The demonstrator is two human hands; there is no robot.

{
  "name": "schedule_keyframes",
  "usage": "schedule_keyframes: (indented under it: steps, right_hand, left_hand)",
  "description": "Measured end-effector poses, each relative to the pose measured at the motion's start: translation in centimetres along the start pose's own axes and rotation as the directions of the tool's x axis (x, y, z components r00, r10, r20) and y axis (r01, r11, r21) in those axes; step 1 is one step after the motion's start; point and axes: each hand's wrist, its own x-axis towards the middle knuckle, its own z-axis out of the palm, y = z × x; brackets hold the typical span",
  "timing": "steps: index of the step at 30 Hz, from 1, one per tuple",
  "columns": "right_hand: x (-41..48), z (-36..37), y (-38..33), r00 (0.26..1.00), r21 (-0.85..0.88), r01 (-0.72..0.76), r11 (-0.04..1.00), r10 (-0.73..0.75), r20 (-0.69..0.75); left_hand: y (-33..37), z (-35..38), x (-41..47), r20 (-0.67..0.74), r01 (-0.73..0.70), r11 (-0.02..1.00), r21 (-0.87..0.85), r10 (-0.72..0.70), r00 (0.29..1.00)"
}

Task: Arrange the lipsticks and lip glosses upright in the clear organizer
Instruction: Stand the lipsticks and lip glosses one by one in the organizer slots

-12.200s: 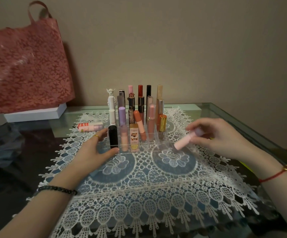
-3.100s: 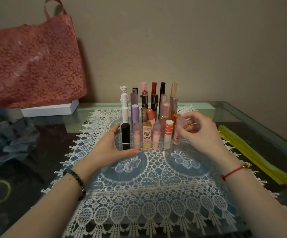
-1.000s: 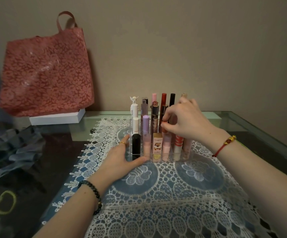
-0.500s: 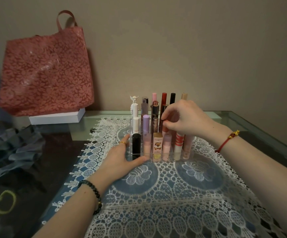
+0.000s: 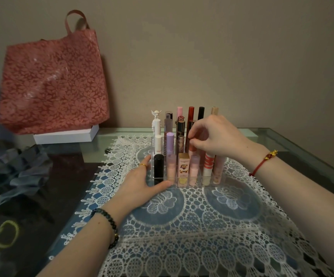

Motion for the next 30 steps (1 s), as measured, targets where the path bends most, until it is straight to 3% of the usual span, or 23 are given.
schedule_keyframes:
  steps: [30]
  right_hand:
    - [0.18, -0.02, 0.4, 0.999, 0.0, -0.001, 1.0, 0.001, -0.033]
  left_hand:
    - [0.54, -0.19, -0.38, -0.003, 0.011, 1.0, -0.02, -0.011, 1.0]
